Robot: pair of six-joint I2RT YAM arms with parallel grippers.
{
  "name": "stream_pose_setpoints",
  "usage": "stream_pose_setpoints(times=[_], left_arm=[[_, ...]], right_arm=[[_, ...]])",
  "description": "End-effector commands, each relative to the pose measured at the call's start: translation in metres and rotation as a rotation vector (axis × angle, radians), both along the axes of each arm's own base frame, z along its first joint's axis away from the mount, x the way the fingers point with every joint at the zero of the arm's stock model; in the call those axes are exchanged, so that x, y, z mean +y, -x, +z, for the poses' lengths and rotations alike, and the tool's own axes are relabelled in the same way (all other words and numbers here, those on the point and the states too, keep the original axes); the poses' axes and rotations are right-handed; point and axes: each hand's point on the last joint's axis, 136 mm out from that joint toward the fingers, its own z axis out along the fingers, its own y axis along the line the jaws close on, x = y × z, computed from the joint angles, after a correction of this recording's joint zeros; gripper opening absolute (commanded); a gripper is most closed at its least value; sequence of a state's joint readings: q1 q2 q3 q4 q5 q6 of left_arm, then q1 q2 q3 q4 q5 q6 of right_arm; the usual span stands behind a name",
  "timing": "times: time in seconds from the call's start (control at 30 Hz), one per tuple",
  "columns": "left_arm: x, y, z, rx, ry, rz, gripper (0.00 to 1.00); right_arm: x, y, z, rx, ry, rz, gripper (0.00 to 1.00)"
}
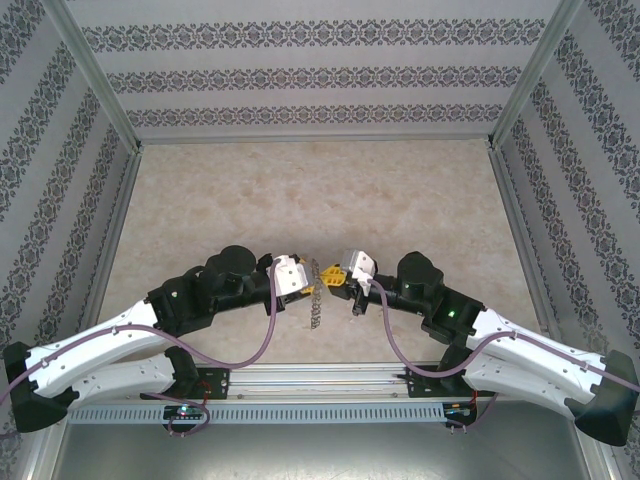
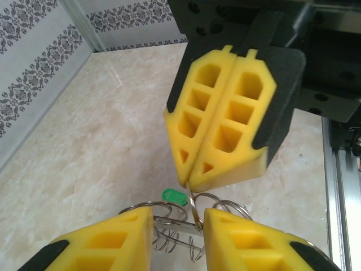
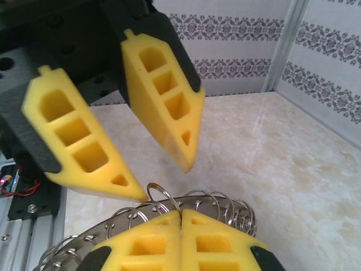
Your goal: Put the keys on the keyring
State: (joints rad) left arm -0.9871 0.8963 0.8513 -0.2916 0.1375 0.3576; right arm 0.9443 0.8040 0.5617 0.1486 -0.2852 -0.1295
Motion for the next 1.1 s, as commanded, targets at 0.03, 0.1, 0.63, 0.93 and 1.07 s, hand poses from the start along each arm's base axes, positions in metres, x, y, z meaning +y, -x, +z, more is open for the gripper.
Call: stream_pose_setpoints(times=[0.03,0.1,0.63,0.93,1.07], left_arm=[[0.003,-0.007,-0.008,0.023,-0.001,0.023,0.27],[0.002,-0.006,-0.010,0.029,0.004,0.014,0.24],[0.022,-0.019,-0.023,0.167,0.061,0.116,0.15],[0.025,-0.030,-0.046,0.388,0.151,0.225,0.30],[0.017,-0.018,-0.075,0.533,0.089,0.190,0.35]], right_arm=[[0.004,0.011,0.026,-0.034,-0.071,0.071,0.00],[0.004,0.015,0.027,-0.036,-0.077,0.092,0.00],[-0.020,-0.012,-0.008,0.115,-0.019,-0.105,0.23],[-0.084,-0.057,-0.104,0.547,0.142,-0.514,0.52],[-0.098,-0.052,-0.127,0.675,0.085,-0.565,0.59]])
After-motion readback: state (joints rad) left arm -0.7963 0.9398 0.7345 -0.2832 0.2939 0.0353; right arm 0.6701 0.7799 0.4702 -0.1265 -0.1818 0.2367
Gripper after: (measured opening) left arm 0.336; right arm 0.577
